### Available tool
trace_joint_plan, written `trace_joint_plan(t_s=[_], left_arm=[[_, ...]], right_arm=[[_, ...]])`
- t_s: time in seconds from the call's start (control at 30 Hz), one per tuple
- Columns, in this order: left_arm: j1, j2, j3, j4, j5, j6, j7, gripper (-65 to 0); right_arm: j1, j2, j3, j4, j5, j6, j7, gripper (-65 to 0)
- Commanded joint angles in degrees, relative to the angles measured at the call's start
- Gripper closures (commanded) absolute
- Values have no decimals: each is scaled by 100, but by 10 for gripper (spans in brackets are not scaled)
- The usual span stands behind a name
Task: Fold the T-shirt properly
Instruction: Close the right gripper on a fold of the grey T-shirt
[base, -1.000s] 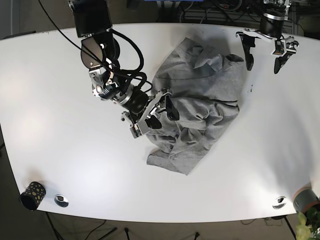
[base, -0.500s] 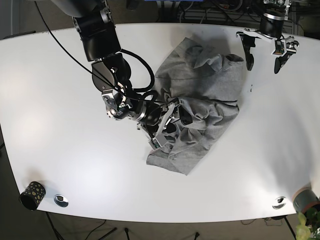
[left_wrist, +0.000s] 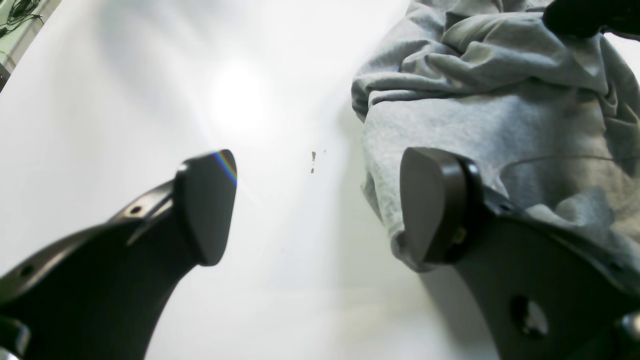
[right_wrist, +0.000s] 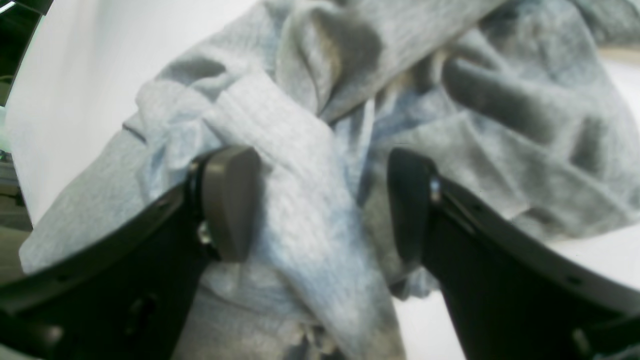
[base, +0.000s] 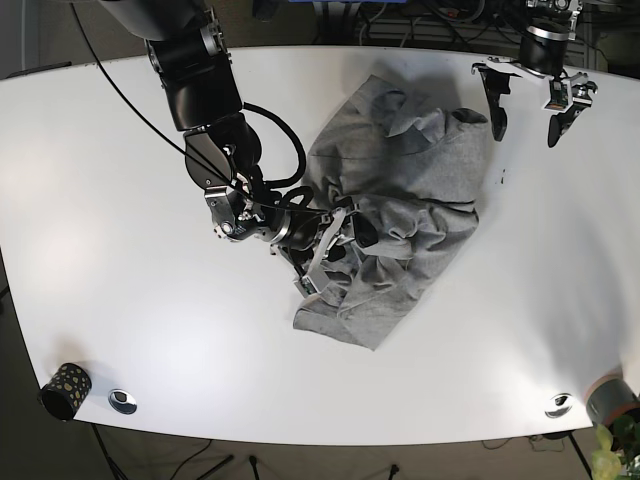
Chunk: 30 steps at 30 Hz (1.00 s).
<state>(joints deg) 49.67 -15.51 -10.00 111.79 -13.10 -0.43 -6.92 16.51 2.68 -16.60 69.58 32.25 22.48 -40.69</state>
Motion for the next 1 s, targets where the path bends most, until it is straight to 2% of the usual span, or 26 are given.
trace_joint_plan(t_s=[0.0,0.13,0.33,0.83,0.9,0.97], left_arm=[[48,-36,-24,87,5,21,-157,-476],[48,-36,-24,87,5,21,-157,-476],[48,-36,-24,87,5,21,-157,-476],[40,-54,-42,-27,14,21,-157,-476],[40,-54,-42,-27,14,21,-157,-476],[22,-54,-33,-27,14,21,-157,-476]], right_arm=[[50,-52,-76,141,111,51,91,-385],[-91,-52,-270,369,120,33,91,-350],[-152,-61,-314,536,120,-2,91,-187],[-346,-35,-305,879,111,-2,117,-170],[-425,-35,-305,1055,102,-2,117,-132],[-469,-35,-314,1125,102,7,117,-60]])
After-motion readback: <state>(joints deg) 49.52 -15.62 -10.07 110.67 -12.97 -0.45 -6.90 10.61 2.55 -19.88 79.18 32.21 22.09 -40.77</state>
